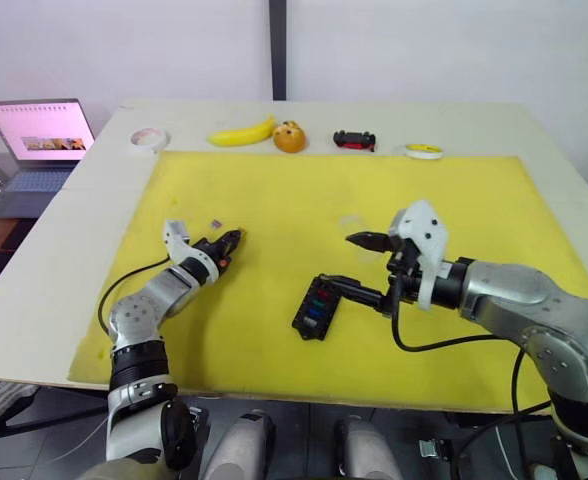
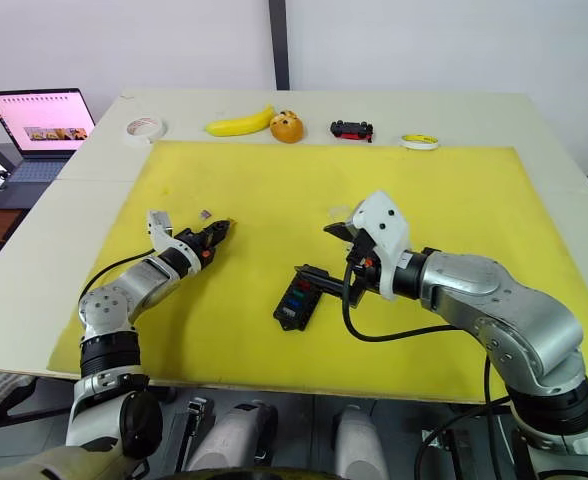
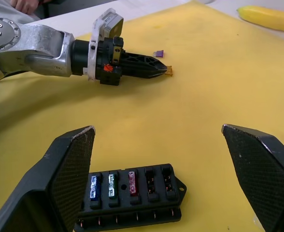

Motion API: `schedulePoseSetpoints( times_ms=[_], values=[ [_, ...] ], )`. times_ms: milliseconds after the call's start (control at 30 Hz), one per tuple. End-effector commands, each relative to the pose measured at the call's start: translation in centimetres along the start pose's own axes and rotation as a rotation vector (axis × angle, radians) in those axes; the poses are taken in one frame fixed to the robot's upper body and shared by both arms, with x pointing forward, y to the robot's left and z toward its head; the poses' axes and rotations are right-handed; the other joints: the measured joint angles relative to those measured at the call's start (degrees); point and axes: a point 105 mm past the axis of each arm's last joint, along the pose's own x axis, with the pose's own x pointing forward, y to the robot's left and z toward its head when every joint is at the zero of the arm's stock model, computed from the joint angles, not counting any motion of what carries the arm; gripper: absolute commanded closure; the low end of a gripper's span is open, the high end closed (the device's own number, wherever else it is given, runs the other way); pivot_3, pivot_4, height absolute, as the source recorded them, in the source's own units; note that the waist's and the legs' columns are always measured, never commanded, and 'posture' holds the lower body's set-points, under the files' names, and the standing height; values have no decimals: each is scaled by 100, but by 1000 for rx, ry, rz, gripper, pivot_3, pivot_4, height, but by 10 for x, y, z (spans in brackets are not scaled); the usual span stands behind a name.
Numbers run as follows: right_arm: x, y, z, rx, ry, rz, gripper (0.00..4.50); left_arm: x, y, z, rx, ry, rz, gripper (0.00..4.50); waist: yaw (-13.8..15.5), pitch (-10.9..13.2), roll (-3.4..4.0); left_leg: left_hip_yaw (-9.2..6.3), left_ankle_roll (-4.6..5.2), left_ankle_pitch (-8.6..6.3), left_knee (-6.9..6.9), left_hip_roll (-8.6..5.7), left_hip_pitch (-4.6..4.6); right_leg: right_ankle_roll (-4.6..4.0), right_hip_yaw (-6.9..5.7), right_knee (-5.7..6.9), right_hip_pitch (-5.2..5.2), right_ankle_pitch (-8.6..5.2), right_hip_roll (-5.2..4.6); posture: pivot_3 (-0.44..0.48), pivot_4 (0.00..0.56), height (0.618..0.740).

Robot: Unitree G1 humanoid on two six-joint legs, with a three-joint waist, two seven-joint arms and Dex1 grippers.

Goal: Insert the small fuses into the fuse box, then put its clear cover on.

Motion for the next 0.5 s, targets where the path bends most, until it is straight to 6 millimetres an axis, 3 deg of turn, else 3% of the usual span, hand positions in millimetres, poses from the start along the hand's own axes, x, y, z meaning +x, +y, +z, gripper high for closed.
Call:
schedulePoseSetpoints(
  times_ms=[33, 200, 367, 500],
  values=[
    [-5, 0, 13, -43, -37, -3, 0, -3, 22, -14, -40, 44, 72, 4469, 0, 0, 0, 0, 0, 0, 0, 0, 0, 0, 0, 0, 0, 0, 0, 0, 150, 740],
    [-5, -1, 18, 15, -81, -3, 0, -20, -3, 4, 12, 41, -24, 4469, -31, 9, -14, 1, 0, 0, -6, 2, -2, 0, 2, 0, -8, 0, 1, 0, 150, 740],
    [-4, 0, 25, 101, -140, 24, 0, -52, -41, 25, 122, 90, -184, 4469, -164, 24, -40, 3, -12, 7, -19, 10, -27, -1, 9, 5, -45, 0, 6, 0, 150, 740],
    [-1, 2, 30, 177, -190, 51, 0, -69, -73, 29, 219, 157, -319, 4469, -190, 29, -46, 3, -46, 27, -16, 11, -53, -4, 11, 12, -73, 1, 7, 0, 150, 740]
  ],
)
